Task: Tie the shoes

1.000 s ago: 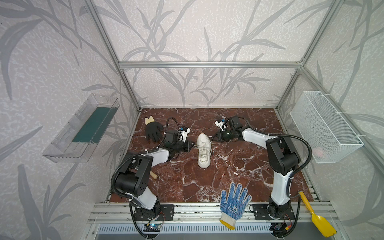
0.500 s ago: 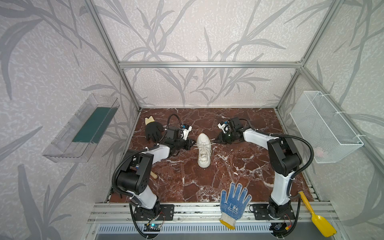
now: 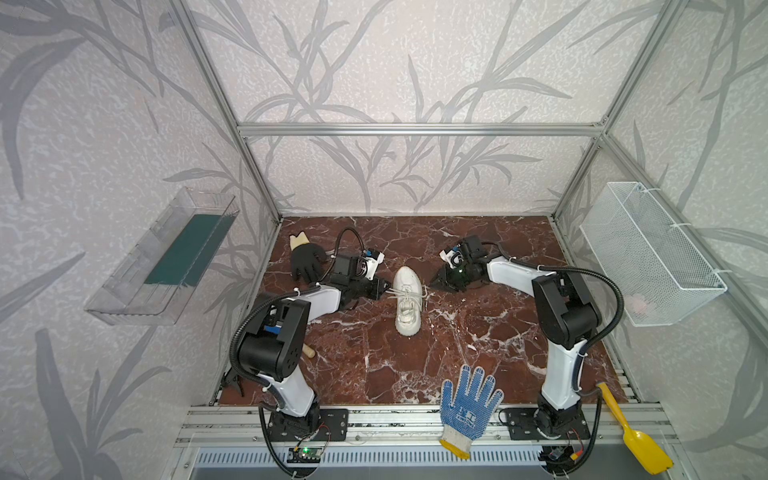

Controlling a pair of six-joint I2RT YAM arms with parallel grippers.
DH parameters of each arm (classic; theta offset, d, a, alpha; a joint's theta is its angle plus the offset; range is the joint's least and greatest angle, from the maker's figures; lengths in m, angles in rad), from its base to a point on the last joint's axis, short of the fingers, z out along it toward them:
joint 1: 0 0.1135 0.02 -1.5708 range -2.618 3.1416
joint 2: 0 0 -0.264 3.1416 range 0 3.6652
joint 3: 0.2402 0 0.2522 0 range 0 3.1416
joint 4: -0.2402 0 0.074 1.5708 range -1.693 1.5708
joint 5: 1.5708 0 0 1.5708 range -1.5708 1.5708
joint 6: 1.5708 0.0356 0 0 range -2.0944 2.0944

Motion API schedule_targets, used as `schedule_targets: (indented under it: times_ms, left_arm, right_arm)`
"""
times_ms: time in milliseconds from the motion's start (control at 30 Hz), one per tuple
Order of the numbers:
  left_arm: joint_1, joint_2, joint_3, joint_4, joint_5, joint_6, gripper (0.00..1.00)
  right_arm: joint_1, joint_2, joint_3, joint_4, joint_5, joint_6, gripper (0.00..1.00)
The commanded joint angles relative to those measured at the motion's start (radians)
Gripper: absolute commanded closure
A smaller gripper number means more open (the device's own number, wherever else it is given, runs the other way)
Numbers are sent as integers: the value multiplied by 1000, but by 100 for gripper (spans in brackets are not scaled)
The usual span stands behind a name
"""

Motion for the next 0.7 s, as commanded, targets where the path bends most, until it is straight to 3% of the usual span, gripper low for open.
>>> schedule_targets:
  times_ms: [0,133,400,667]
  left_arm:
    - [5,-8,28,-13,12,29,100]
    - [6,-5,30,-8,16,24,100]
    - [8,9,48,-7,35,19,100]
    - [16,19,60,-24,51,20,100]
  right_arm:
    - [-11,-10,15,-29,4,5,67]
    - [-35,-20,21,-50,2,-55,66]
    - [13,-106,-41,-33,-78,-539,63]
    - [76,-122,-80,-22,-23,-752,56]
